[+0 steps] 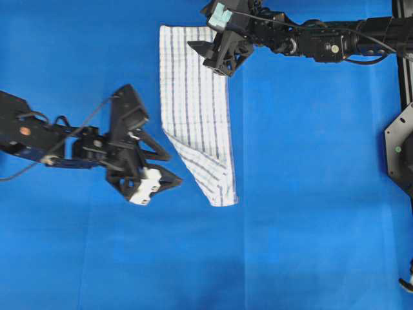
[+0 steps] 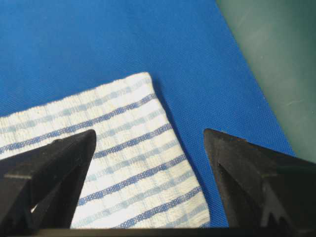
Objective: Fold the blue towel.
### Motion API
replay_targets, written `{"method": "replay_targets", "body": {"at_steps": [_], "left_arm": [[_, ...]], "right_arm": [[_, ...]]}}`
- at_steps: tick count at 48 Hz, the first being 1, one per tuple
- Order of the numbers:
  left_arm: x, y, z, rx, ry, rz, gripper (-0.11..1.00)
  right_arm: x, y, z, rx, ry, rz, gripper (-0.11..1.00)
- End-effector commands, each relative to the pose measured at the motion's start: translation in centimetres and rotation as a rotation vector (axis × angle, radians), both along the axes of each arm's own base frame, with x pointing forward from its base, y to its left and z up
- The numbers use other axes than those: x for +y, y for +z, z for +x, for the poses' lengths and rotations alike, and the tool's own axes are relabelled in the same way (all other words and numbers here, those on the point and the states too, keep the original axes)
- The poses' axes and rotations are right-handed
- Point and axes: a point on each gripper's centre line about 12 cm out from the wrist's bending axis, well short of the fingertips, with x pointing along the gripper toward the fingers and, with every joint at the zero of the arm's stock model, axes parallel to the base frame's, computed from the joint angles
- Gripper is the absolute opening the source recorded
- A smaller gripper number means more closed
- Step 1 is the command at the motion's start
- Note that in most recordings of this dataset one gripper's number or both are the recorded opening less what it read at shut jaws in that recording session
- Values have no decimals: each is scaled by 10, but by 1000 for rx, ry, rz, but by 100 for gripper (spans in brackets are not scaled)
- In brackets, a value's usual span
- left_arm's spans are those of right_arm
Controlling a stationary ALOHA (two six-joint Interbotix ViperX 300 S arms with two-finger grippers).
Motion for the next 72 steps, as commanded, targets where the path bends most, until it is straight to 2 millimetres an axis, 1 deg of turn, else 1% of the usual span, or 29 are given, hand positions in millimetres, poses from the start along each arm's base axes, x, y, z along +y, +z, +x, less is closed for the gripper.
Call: {"method": "replay_targets", "body": {"at_steps": [1, 5, 10, 21, 25, 32, 38, 43, 49, 52, 53, 61, 72], "left_arm": [[0, 17, -9, -39, -2, -8, 81], [2, 21, -17, -49, -4, -4, 81], [4, 23, -21, -58, -2, 2, 81], [10, 26, -19, -78, -1, 25, 81], [12, 30, -19, -88, -10, 50, 81], [17, 46, -25, -136, -49, 126, 81], [25, 61, -32, -180, -74, 206, 81], [34, 65, -36, -194, -71, 253, 81], [48, 63, -38, -182, -48, 287, 81], [52, 61, -39, -175, -40, 297, 81], [54, 61, -39, -173, -38, 300, 81], [61, 59, -39, -164, -22, 315, 81], [64, 54, -38, -145, -17, 317, 81]], "right_arm": [[-3, 17, 2, -40, -5, -17, 85], [-2, 18, 0, -42, -5, -18, 85], [0, 19, -3, -40, -5, -17, 85], [5, 20, -17, -35, -9, -14, 85], [8, 24, -23, -38, -8, -12, 85], [18, 38, -40, -59, -5, -18, 85], [28, 48, -58, -81, -5, -24, 85], [38, 50, -73, -89, -2, -19, 85], [50, 44, -84, -73, 15, 3, 85], [61, 39, -86, -55, 45, 18, 85], [68, 36, -86, -44, 67, 26, 85], [106, 17, -82, 24, 180, 72, 85], [137, -20, -69, 101, 213, 137, 85]]}}
